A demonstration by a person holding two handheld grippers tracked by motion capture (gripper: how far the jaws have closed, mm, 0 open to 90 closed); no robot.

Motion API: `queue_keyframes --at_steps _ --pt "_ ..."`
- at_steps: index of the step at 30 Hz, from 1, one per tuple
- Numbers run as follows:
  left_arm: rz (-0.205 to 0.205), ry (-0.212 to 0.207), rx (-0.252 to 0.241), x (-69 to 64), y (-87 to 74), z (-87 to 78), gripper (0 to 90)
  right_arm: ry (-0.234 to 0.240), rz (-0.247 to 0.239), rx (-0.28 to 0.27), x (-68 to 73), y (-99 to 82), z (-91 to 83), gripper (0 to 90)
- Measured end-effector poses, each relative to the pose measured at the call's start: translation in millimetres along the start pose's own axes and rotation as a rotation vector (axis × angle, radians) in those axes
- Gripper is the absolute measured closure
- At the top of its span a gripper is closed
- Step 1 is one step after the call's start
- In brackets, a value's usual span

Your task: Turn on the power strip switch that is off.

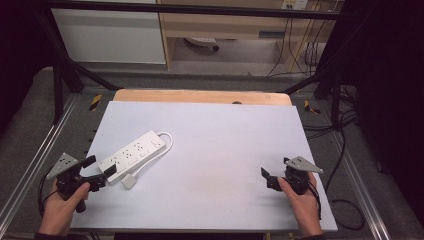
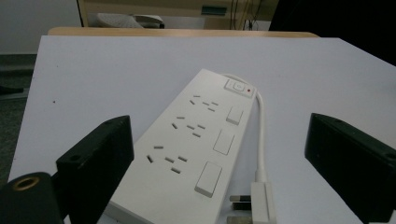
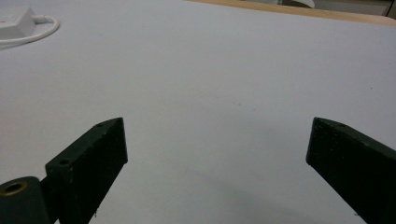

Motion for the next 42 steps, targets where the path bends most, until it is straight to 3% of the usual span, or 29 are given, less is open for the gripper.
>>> queue_keyframes --at_steps 31,42 --pt "-0.009 0.004 -0.028 -2.9 5.8 -4.8 5.4 0.01 -0.016 0.008 3.7 -0.1 0.5 3.5" --pt "0.011 0.017 -0.092 -4.7 15.9 -10.8 6.3 0.013 -0.016 0.014 4.2 -1.2 1.1 4.0"
Point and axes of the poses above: each handheld gripper's, and its own axes: z roughly forward along the jaws, y roughly out of its top, x roughly to its left, the point moved 10 cm from there along z, roughly forward along the jaws, and after that the axes turned 4 degrees about z, right-handed, at the moved point
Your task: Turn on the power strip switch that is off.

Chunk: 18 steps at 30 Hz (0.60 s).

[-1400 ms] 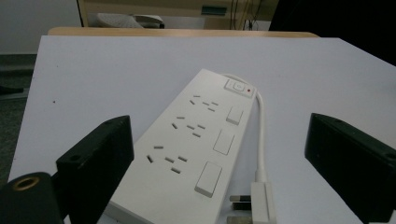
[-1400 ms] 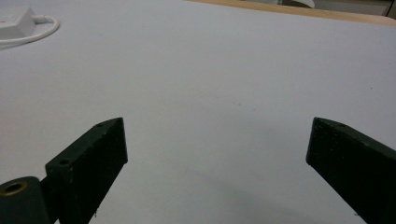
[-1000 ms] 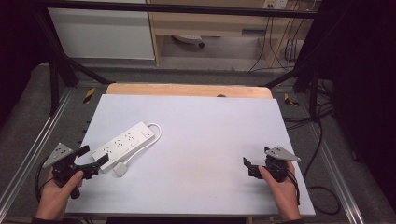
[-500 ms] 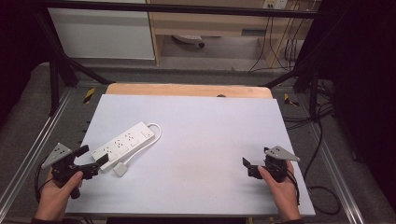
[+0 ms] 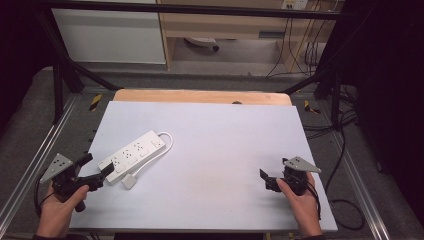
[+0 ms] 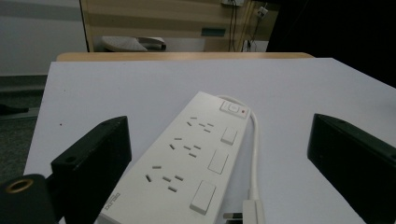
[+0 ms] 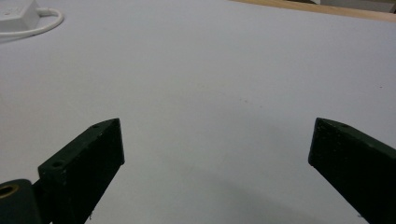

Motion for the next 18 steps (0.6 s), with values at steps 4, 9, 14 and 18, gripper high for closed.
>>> queue_keyframes --at_steps 4,9,14,18 --pt "0.015 0.006 -0.01 -1.0 3.0 -0.9 7.0 0.004 0.008 -0.003 0.0 0.4 -0.3 4.2" --pt "0.017 0.014 -0.024 -2.0 6.9 -1.6 7.4 0.001 0.021 -0.011 -1.8 1.5 -1.6 4.4" --pt "0.01 0.019 -0.03 -4.0 10.1 -0.4 8.3 -0.003 0.016 -0.007 -2.0 0.5 -0.5 3.6" --pt "0.006 0.009 -0.032 -6.9 12.4 0.4 7.2 -0.002 0.02 -0.005 -1.8 0.4 -0.8 3.2"
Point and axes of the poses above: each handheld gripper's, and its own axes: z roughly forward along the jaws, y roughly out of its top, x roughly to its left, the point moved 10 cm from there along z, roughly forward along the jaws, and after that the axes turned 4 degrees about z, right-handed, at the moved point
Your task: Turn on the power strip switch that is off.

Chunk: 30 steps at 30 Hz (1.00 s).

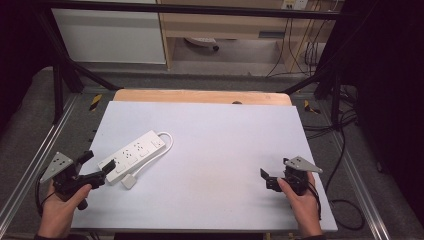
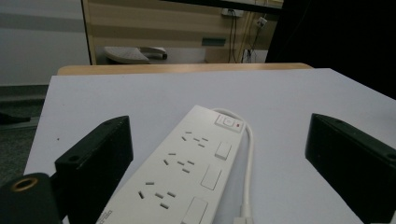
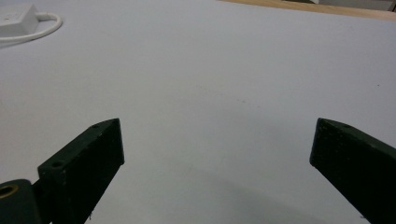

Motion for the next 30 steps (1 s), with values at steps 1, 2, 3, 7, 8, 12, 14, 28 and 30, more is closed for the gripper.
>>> queue_keyframes --at_steps 1,2,3,7,8,12,14,28,30 --pt "0.0 -0.002 -0.001 -0.1 0.8 0.0 7.2 0.0 0.0 0.0 0.0 0.0 0.0 3.2" --pt "-0.001 -0.002 -0.004 -0.1 1.7 0.4 6.7 0.0 -0.001 0.001 -0.2 -0.2 0.2 3.2" --pt "0.0 0.001 -0.006 1.0 3.0 1.1 6.7 0.001 -0.002 0.0 -0.2 -0.2 0.4 3.2" --pt "-0.001 0.008 -0.008 3.4 4.3 2.8 6.7 0.001 -0.003 0.001 -0.2 -0.2 0.4 3.3" --pt "0.0 0.011 -0.009 4.2 4.8 3.3 6.7 0.002 -0.001 0.001 -0.1 -0.3 0.3 3.3" --pt "0.001 0.019 -0.014 6.4 6.7 4.5 6.8 0.004 0.004 0.002 0.0 -0.4 0.2 3.4" --pt "0.001 0.019 -0.017 6.7 7.5 5.4 7.0 0.004 0.004 0.002 -0.1 -0.4 0.2 3.4" --pt "0.021 -0.006 0.002 2.5 10.2 13.7 11.0 0.003 0.006 0.006 -0.6 -1.0 0.3 3.4" --pt "0.025 -0.005 0.011 2.4 9.0 15.5 10.8 0.003 0.006 0.006 -0.7 -1.0 0.2 3.4"
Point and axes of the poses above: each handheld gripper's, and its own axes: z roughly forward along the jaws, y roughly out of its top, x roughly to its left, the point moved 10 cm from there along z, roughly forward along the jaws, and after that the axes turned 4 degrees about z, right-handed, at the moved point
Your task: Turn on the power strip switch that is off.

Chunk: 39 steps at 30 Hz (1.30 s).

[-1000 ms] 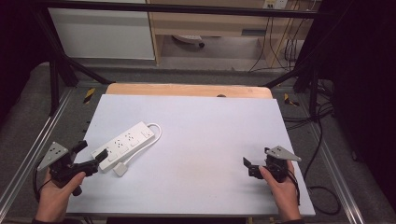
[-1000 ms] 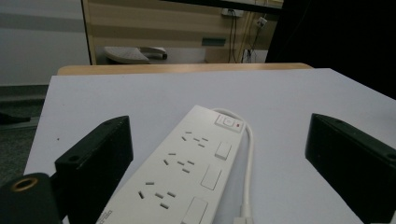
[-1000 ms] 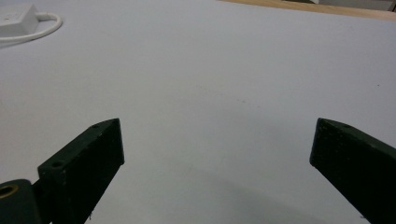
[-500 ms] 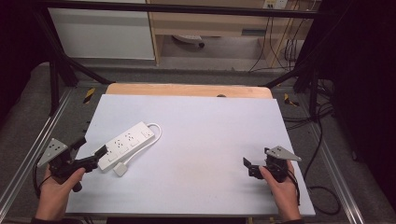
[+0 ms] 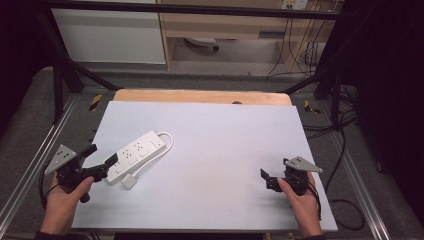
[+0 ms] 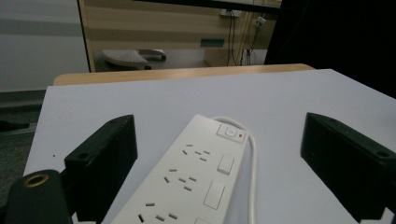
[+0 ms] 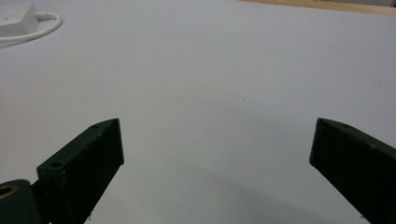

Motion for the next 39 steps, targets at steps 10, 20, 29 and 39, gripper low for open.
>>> queue_keyframes --at_steps 10,20,29,39 --pt "0.019 -0.018 0.031 -6.3 -2.9 13.6 5.9 -0.006 0.004 -0.001 -1.2 0.1 -0.2 2.9" --pt "0.035 -0.027 0.054 -9.8 -5.7 24.4 5.8 -0.004 0.008 0.0 -1.1 0.1 -0.2 2.9" --pt "0.039 -0.031 0.067 -11.5 -5.8 34.6 7.2 -0.002 0.008 0.002 -1.0 -0.1 -0.3 3.1" --pt "0.048 -0.027 0.085 -11.9 -9.2 44.5 16.3 0.003 0.01 -0.001 -0.6 0.4 0.1 3.3"
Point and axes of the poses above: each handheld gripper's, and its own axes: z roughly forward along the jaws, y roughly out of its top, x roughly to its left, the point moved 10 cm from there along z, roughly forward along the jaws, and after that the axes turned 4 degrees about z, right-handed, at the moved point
